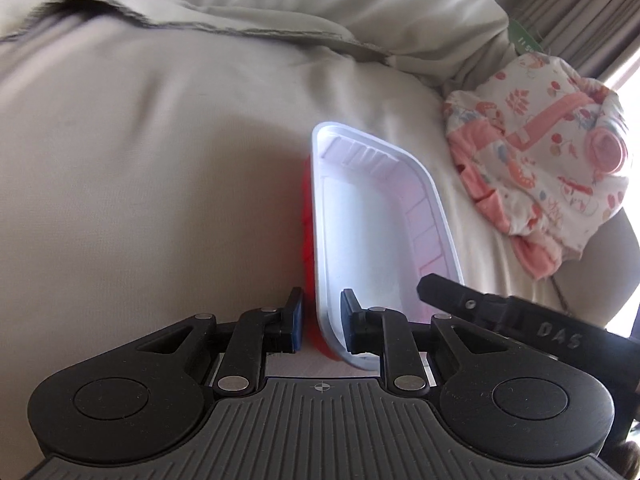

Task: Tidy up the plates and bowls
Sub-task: 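Grasp the white tray's red-sided rim with the right tool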

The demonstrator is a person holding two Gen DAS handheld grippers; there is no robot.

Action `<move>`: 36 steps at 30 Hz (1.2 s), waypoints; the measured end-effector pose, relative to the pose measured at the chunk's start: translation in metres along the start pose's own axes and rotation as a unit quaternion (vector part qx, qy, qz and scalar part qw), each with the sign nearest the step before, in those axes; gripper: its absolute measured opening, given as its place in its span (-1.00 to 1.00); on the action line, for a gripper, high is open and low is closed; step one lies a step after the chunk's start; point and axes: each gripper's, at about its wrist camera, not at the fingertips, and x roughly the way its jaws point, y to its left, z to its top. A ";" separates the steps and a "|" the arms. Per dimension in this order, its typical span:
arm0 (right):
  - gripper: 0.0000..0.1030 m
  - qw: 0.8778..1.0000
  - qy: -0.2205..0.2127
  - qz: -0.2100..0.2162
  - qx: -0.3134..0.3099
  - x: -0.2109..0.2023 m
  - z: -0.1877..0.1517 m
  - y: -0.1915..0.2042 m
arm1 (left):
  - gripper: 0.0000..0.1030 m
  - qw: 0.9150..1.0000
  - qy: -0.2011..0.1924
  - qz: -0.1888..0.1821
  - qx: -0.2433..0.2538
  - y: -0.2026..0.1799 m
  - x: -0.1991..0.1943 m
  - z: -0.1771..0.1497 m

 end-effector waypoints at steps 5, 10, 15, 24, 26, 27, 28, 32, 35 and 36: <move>-0.32 0.997 0.043 0.061 -0.016 -0.001 -0.033 0.025 | -0.58 0.999 0.004 0.028 -0.015 0.031 -0.051 -0.037; -0.30 0.988 0.089 0.090 -0.088 0.003 -0.080 0.081 | -0.57 0.996 -0.003 0.082 -0.029 0.062 -0.100 -0.075; -0.24 0.981 0.107 0.086 -0.137 0.005 -0.106 0.112 | -0.58 0.995 -0.002 0.067 -0.069 0.088 -0.108 -0.087; -0.25 0.984 0.084 0.062 -0.144 0.018 -0.093 0.119 | -0.60 0.992 -0.031 0.094 -0.084 0.095 -0.095 -0.069; -0.25 0.984 0.086 0.068 -0.143 0.020 -0.091 0.120 | -0.60 0.992 -0.030 0.094 -0.081 0.094 -0.093 -0.068; -0.25 0.983 0.088 0.072 -0.145 0.021 -0.092 0.121 | -0.62 0.992 -0.029 0.095 -0.077 0.094 -0.093 -0.069; -0.26 0.982 0.090 0.075 -0.148 0.020 -0.093 0.121 | -0.63 0.992 -0.029 0.094 -0.076 0.094 -0.093 -0.070; -0.26 0.979 0.098 0.080 -0.162 0.019 -0.101 0.125 | -0.64 0.993 -0.018 0.096 -0.072 0.093 -0.097 -0.075; -0.26 0.977 0.114 0.087 -0.156 0.012 -0.107 0.122 | -0.64 0.993 -0.006 0.105 -0.057 0.086 -0.102 -0.084; -0.26 0.977 0.119 0.090 -0.155 0.009 -0.110 0.121 | -0.64 0.993 -0.002 0.105 -0.055 0.085 -0.103 -0.087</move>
